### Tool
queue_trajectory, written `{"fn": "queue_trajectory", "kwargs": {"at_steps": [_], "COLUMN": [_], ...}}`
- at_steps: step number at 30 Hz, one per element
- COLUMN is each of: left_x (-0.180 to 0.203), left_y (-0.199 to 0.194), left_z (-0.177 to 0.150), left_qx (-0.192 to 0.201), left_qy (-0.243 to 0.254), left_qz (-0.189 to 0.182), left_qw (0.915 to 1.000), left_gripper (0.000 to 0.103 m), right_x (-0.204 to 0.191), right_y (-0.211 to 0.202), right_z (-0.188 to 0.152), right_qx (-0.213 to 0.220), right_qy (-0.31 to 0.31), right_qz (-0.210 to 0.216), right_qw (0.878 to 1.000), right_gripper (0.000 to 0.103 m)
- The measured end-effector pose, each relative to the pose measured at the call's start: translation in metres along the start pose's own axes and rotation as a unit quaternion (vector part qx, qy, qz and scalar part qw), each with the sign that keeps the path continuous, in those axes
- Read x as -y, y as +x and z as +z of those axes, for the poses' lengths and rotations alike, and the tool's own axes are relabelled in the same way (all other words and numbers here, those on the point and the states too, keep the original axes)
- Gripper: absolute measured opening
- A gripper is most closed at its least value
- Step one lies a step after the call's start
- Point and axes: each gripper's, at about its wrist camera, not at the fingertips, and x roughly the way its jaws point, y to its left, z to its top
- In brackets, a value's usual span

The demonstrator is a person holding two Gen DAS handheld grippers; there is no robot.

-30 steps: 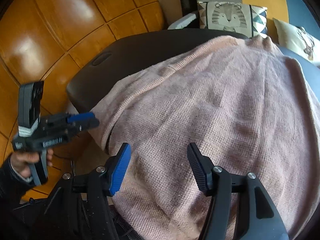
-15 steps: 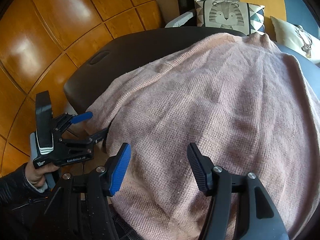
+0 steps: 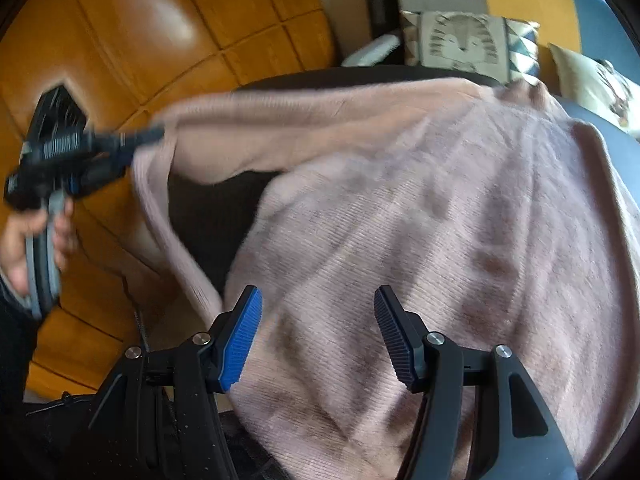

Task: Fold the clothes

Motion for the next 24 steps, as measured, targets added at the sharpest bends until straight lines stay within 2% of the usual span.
{"fn": "queue_trajectory", "kwargs": {"at_steps": [6, 13, 17, 18, 19, 20, 22, 24], "left_x": [0.038, 0.074, 0.077, 0.077, 0.077, 0.076, 0.071, 0.064], "left_y": [-0.001, 0.016, 0.017, 0.017, 0.017, 0.017, 0.02, 0.023], "left_z": [0.028, 0.025, 0.019, 0.018, 0.017, 0.015, 0.013, 0.01], "left_qx": [-0.001, -0.019, -0.021, -0.022, -0.022, -0.022, -0.023, -0.031], "left_qy": [0.0, 0.012, 0.0, -0.004, -0.008, -0.013, -0.024, -0.035], "left_qz": [-0.053, -0.067, -0.07, -0.071, -0.072, -0.068, -0.057, -0.039], "left_qw": [0.9986, 0.9975, 0.9973, 0.9972, 0.9971, 0.9973, 0.9978, 0.9982], "left_gripper": [0.013, 0.013, 0.013, 0.013, 0.013, 0.013, 0.014, 0.02], "right_x": [-0.017, -0.034, -0.036, -0.038, -0.038, -0.037, -0.035, -0.023], "right_y": [-0.001, 0.007, 0.029, 0.035, 0.037, 0.036, 0.031, 0.006], "right_z": [0.008, 0.026, 0.036, 0.036, 0.033, 0.031, 0.026, 0.026], "right_qx": [0.005, 0.024, -0.003, -0.014, -0.021, -0.022, -0.021, 0.003], "right_qy": [-0.037, -0.079, -0.067, -0.064, -0.064, -0.067, -0.073, -0.075], "right_qz": [0.049, 0.075, 0.132, 0.146, 0.145, 0.128, 0.095, 0.066], "right_qw": [0.998, 0.994, 0.989, 0.987, 0.987, 0.989, 0.993, 0.995], "right_gripper": [0.062, 0.064, 0.064, 0.06, 0.026, 0.006, 0.006, 0.006]}}
